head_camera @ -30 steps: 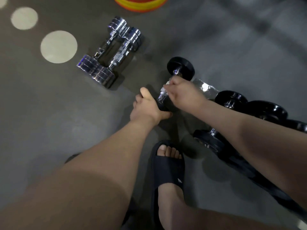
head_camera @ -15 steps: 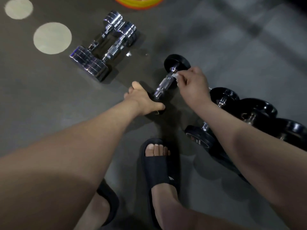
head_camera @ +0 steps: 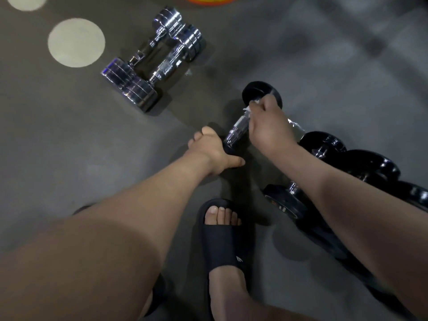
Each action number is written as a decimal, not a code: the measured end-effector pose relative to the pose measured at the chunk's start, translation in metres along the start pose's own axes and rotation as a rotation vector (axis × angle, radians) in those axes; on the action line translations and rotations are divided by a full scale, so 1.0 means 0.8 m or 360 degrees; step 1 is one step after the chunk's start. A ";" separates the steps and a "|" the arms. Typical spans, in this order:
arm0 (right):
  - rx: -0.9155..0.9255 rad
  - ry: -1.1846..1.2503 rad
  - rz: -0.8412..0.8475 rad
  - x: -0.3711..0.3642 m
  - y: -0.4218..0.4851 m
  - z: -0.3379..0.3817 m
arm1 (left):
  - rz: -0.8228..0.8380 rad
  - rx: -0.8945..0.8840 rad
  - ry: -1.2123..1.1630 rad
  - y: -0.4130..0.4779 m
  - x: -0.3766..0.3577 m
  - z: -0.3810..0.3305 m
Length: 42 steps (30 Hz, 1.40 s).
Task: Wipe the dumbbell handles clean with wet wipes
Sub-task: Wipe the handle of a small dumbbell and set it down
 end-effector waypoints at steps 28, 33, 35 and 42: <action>-0.0029 0.0400 -0.0262 0.005 -0.021 -0.004 | -0.0055 -0.0050 -0.0054 -0.006 -0.007 0.003; 0.0436 0.0501 -0.0139 -0.007 -0.058 0.015 | -0.0042 -0.0057 -0.0038 -0.006 -0.005 0.002; 0.0424 0.0453 -0.0175 -0.006 -0.043 0.003 | -0.0053 -0.0054 -0.0042 -0.006 -0.004 0.001; -0.0182 0.0491 -0.0299 -0.008 -0.030 -0.012 | -0.0042 -0.0061 -0.0012 -0.011 -0.010 -0.002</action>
Point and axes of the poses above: each hand's wrist, its own y-axis towards the middle knuckle, its own x-axis out of the back of the hand, z = x × y, the point moved 4 cm from there along y, towards the middle knuckle, and after that the axes turned 1 degree about -y, right-handed, at the moved point
